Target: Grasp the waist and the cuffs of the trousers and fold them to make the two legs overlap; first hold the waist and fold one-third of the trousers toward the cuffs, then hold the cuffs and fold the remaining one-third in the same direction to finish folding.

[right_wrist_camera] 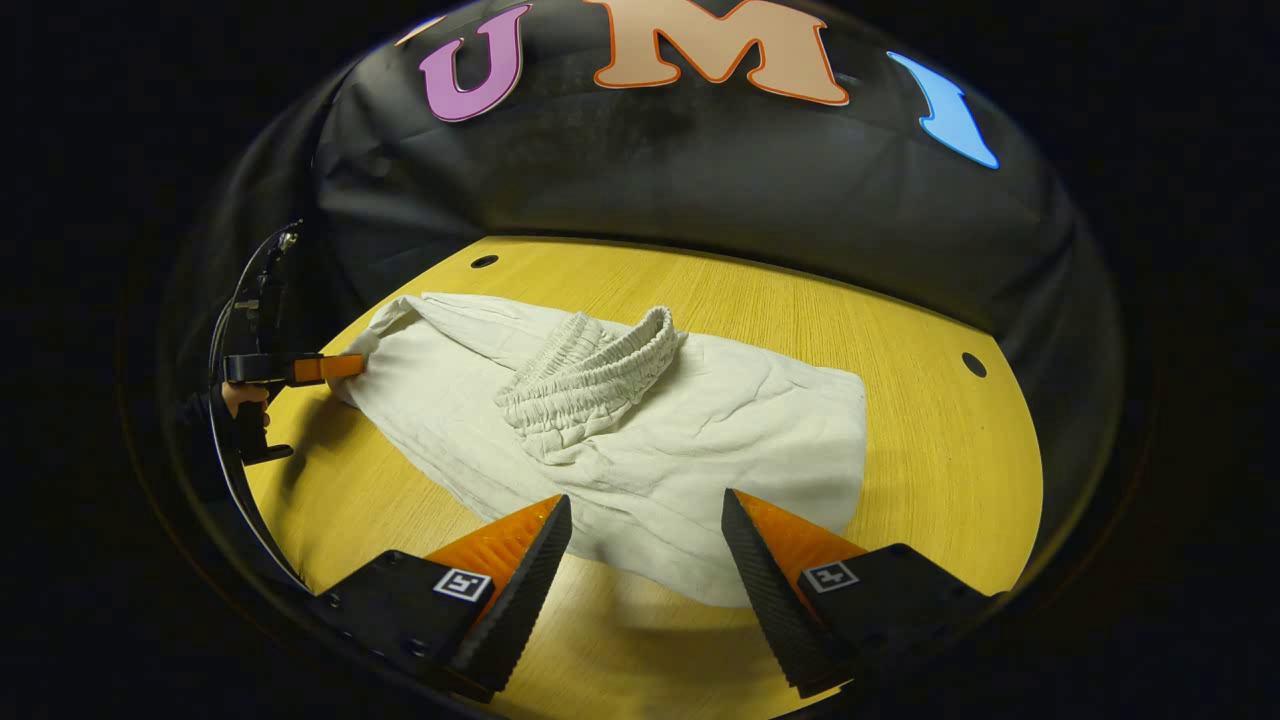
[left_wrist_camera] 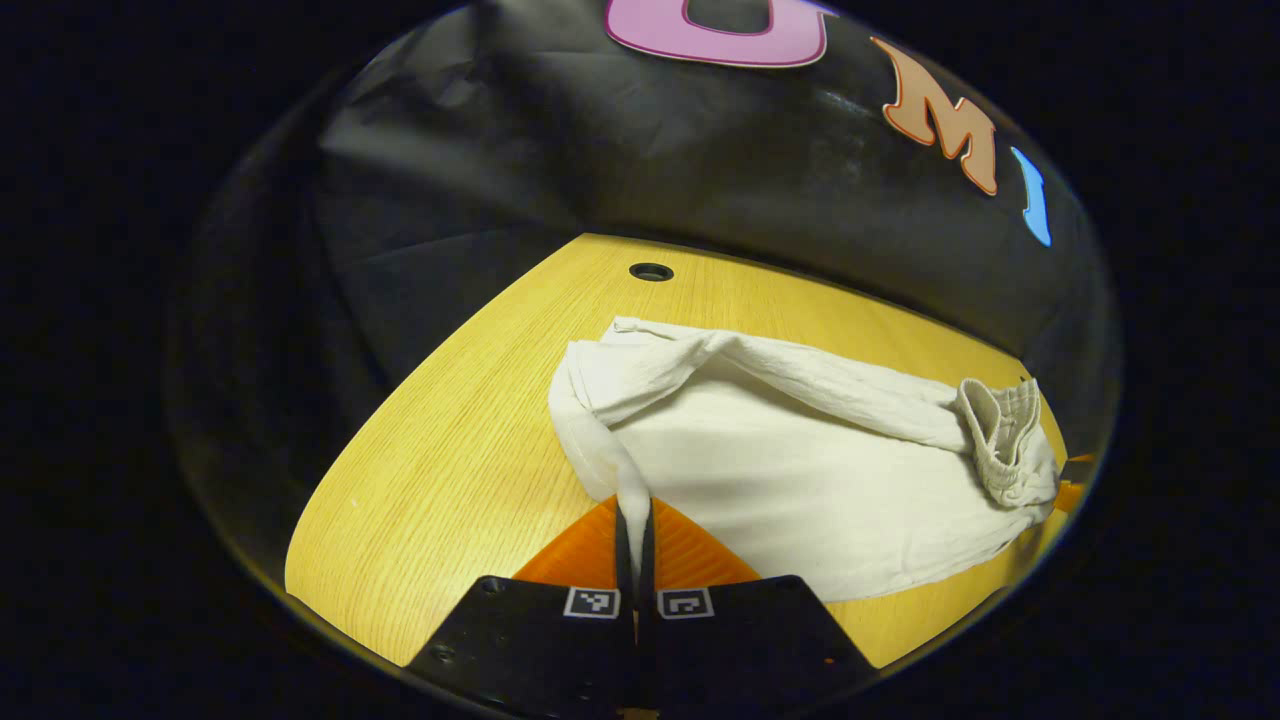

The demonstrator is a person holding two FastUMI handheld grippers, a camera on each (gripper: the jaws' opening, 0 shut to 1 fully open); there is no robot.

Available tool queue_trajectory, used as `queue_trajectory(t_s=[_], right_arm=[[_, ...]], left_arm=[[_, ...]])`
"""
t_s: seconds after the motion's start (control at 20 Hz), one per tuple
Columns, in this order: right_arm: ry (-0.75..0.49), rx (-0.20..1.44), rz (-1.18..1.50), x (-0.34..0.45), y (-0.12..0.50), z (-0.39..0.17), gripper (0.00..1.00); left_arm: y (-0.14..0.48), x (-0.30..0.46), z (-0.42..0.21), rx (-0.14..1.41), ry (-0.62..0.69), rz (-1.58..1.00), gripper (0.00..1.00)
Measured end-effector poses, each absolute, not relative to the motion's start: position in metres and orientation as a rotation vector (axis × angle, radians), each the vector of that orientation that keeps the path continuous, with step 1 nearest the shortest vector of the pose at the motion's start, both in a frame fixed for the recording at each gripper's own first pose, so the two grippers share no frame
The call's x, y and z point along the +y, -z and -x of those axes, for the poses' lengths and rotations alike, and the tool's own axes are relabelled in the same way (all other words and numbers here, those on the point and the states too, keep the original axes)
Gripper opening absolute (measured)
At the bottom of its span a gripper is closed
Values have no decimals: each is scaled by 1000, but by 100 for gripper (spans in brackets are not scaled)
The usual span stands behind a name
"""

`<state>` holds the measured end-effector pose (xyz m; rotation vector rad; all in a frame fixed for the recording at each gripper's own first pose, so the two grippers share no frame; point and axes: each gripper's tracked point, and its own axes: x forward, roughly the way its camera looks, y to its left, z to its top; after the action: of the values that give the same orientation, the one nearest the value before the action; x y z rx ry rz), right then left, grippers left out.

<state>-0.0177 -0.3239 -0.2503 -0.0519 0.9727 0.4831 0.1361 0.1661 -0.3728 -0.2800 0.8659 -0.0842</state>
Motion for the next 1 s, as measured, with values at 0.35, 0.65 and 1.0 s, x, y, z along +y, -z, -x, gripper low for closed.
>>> queue_trajectory(t_s=[0.35, 0.65, 1.0], right_arm=[[-467, 912, 29, -356, 228, 16, 97], [-458, 914, 5, -393, 222, 26, 97], [-438, 896, -48, -422, 213, 34, 97]], left_arm=[[314, 153, -159, 807, 56, 475, 0], [251, 110, -171, 711, 131, 489, 0], [188, 48, -186, 645, 243, 482, 0]])
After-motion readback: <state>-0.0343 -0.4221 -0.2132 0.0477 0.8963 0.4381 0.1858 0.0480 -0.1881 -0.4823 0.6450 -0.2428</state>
